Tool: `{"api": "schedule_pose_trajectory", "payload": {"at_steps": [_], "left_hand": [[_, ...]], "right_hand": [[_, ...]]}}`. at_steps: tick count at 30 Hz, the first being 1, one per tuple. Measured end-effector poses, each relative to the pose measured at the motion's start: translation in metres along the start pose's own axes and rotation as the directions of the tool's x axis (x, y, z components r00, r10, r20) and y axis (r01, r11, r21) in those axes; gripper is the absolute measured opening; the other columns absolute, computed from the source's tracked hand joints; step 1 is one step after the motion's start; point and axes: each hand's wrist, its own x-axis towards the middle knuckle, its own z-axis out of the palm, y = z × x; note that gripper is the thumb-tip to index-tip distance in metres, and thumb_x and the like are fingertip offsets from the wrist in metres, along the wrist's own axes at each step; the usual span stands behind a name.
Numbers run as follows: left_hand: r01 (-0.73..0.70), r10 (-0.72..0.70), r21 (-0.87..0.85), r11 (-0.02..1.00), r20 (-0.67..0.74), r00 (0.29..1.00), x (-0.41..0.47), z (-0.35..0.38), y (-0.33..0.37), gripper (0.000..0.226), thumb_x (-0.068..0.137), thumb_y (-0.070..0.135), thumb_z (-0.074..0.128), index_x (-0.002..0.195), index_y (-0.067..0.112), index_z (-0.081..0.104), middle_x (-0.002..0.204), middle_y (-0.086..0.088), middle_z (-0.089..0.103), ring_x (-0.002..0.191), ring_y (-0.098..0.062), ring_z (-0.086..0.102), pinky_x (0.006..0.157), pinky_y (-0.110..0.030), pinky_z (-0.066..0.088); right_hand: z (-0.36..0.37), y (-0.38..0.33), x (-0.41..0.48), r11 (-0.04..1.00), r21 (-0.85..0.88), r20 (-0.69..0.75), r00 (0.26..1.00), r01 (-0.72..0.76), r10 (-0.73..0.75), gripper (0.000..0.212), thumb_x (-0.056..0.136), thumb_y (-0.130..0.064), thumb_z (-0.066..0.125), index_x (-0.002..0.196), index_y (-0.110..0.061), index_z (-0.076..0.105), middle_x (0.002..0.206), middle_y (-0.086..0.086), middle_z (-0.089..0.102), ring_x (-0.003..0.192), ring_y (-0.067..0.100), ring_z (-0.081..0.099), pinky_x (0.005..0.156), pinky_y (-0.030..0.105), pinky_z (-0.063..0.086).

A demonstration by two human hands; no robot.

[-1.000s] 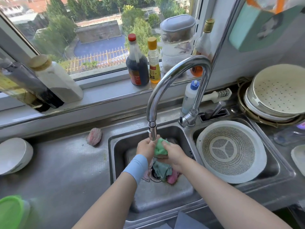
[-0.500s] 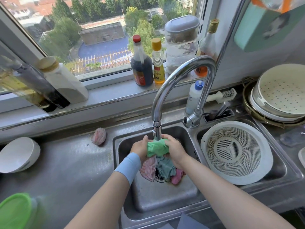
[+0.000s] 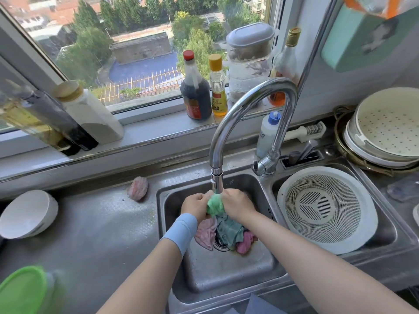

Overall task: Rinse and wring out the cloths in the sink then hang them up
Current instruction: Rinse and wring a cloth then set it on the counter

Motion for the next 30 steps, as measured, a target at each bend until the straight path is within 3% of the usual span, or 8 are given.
{"api": "schedule_pose_trajectory", "payload": {"at_steps": [3, 7, 10, 14, 19, 24, 27, 30], "left_hand": [[-0.019, 0.02, -0.01, 1.0, 0.177, 0.984, -0.005, -0.012, 0.003, 0.029, 0.083, 0.051, 0.067, 0.095, 0.024, 0.073, 0.087, 0.004, 0.074, 0.079, -0.014, 0.068, 0.074, -0.03, 0.058], [-0.159, 0.125, 0.2, 0.967, 0.173, 0.977, -0.004, -0.028, 0.001, 0.039, 0.081, 0.024, 0.078, 0.119, 0.023, 0.07, 0.099, 0.008, 0.075, 0.083, -0.003, 0.069, 0.079, -0.019, 0.054], [-0.18, 0.146, 0.335, 0.925, 0.126, 0.981, -0.004, -0.034, 0.007, 0.031, 0.096, 0.024, 0.059, 0.126, 0.026, 0.067, 0.101, 0.003, 0.074, 0.076, -0.004, 0.061, 0.077, -0.022, 0.047], [-0.209, 0.161, 0.514, 0.832, 0.136, 0.978, -0.006, -0.031, 0.021, 0.032, 0.1, 0.032, 0.047, 0.129, 0.034, 0.062, 0.109, 0.0, 0.071, 0.091, -0.022, 0.067, 0.078, -0.029, 0.049], [-0.337, 0.231, 0.566, 0.752, 0.253, 0.939, -0.006, -0.022, 0.039, 0.028, 0.098, 0.032, 0.046, 0.081, 0.028, 0.068, 0.088, -0.001, 0.068, 0.073, -0.019, 0.06, 0.067, -0.03, 0.044], [-0.294, 0.212, 0.353, 0.888, 0.254, 0.944, -0.014, -0.011, 0.043, 0.031, 0.097, 0.021, 0.051, 0.076, 0.035, 0.068, 0.084, -0.004, 0.073, 0.07, -0.017, 0.067, 0.07, -0.03, 0.059], [-0.243, 0.202, 0.142, 0.96, 0.254, 0.946, -0.016, -0.018, 0.039, 0.033, 0.098, 0.012, 0.05, 0.081, 0.03, 0.071, 0.089, -0.003, 0.073, 0.078, -0.016, 0.071, 0.072, -0.029, 0.061], [-0.322, 0.261, 0.275, 0.906, 0.237, 0.936, -0.012, -0.037, 0.036, 0.024, 0.099, 0.017, 0.047, 0.093, 0.027, 0.069, 0.085, -0.001, 0.07, 0.075, -0.019, 0.063, 0.068, -0.031, 0.054]], "right_hand": [[0.0, -0.002, -0.001, 0.973, 0.229, 0.134, 0.991, -0.02, -0.011, 0.035, 0.101, -0.037, 0.036, 0.088, -0.015, 0.061, 0.082, 0.006, 0.062, 0.064, 0.018, 0.054, 0.059, 0.027, 0.036], [-0.006, 0.018, -0.001, 0.813, 0.541, 0.352, 0.936, -0.214, 0.013, 0.025, 0.09, -0.005, 0.044, 0.106, -0.021, 0.053, 0.075, 0.001, 0.049, 0.044, 0.006, 0.035, 0.042, 0.02, 0.024], [-0.015, 0.028, 0.004, 0.961, 0.271, 0.186, 0.982, -0.047, -0.004, 0.016, 0.097, -0.021, 0.055, 0.11, -0.019, 0.064, 0.077, -0.005, 0.058, 0.053, 0.006, 0.05, 0.049, 0.023, 0.038], [-0.032, 0.041, 0.007, 0.993, -0.114, 0.025, 1.0, 0.002, 0.001, 0.032, 0.095, -0.041, 0.057, 0.118, -0.023, 0.071, 0.117, -0.002, 0.069, 0.109, 0.022, 0.062, 0.087, 0.028, 0.045], [-0.035, 0.043, -0.006, 0.897, -0.441, 0.037, 0.999, 0.021, -0.005, 0.041, 0.092, -0.036, 0.049, 0.132, -0.031, 0.06, 0.138, 0.009, 0.053, 0.125, 0.031, 0.049, 0.104, 0.042, 0.042], [-0.015, 0.022, -0.024, 0.978, 0.021, 0.132, 0.969, 0.206, -0.207, 0.077, 0.07, -0.037, 0.075, 0.142, -0.029, 0.048, 0.14, -0.006, 0.053, 0.128, 0.013, 0.052, 0.107, 0.04, 0.044], [-0.002, 0.021, -0.021, 0.976, 0.198, 0.058, 0.993, 0.088, -0.101, 0.034, 0.076, -0.028, 0.078, 0.107, -0.025, 0.065, 0.102, -0.006, 0.07, 0.098, 0.013, 0.065, 0.089, 0.037, 0.053], [0.003, 0.025, -0.017, 0.959, 0.282, -0.057, 0.998, 0.007, 0.01, 0.008, 0.092, -0.016, 0.06, 0.093, -0.025, 0.061, 0.091, -0.003, 0.067, 0.084, 0.016, 0.06, 0.069, 0.026, 0.047]]}}
